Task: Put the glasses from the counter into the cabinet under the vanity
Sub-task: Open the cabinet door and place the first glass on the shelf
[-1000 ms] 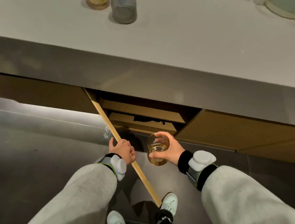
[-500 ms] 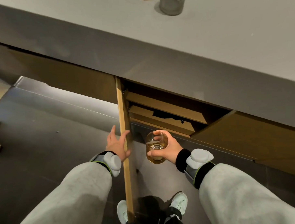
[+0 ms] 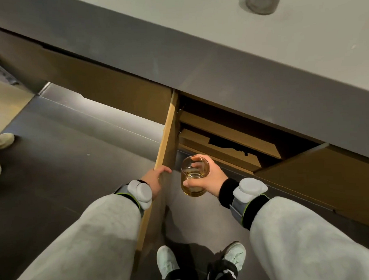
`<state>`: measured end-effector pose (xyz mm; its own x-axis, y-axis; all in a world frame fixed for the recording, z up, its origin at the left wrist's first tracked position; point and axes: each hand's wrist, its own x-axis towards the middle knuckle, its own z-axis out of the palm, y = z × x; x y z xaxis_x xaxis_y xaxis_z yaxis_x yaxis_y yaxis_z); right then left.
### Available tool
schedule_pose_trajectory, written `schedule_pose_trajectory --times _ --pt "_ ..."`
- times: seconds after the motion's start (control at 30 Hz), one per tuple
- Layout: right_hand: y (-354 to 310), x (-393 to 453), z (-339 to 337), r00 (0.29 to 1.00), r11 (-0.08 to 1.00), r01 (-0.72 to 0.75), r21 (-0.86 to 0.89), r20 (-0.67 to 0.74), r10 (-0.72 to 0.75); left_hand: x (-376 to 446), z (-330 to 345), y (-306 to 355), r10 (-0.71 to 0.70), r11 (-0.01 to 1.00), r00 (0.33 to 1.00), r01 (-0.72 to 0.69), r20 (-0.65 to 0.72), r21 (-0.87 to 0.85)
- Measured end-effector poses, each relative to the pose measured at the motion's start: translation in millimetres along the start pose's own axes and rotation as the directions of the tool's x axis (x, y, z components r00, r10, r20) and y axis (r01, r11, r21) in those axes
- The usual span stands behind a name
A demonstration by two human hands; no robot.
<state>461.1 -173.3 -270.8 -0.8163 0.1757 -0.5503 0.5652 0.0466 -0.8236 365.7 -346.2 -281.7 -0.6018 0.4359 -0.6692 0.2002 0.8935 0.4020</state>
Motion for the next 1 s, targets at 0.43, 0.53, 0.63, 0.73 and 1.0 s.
schedule_pose_trajectory --times 0.43,0.53,0.63,0.73,1.0 --pt "-15 38 51 0.999 0.999 -0.002 -0.045 0.039 0.004 17 -56 -74 0.006 0.99 0.999 0.0 -0.044 0.142" --pt "-16 40 56 0.999 0.998 -0.005 -0.063 0.048 0.008 19 -58 -79 0.005 0.988 0.998 0.005 -0.063 0.157" --pt "-18 41 59 0.999 0.996 -0.014 -0.083 0.049 0.018 21 -60 -83 0.011 0.988 0.999 -0.003 -0.049 0.153" --pt "-22 40 57 0.999 0.997 -0.014 -0.082 0.049 0.018 22 -60 -86 0.008 0.992 0.998 -0.001 -0.059 0.13" --pt "-14 40 30 0.999 0.996 -0.022 -0.081 0.048 0.026 8 -51 -71 0.032 0.998 0.929 -0.012 -0.369 0.056"
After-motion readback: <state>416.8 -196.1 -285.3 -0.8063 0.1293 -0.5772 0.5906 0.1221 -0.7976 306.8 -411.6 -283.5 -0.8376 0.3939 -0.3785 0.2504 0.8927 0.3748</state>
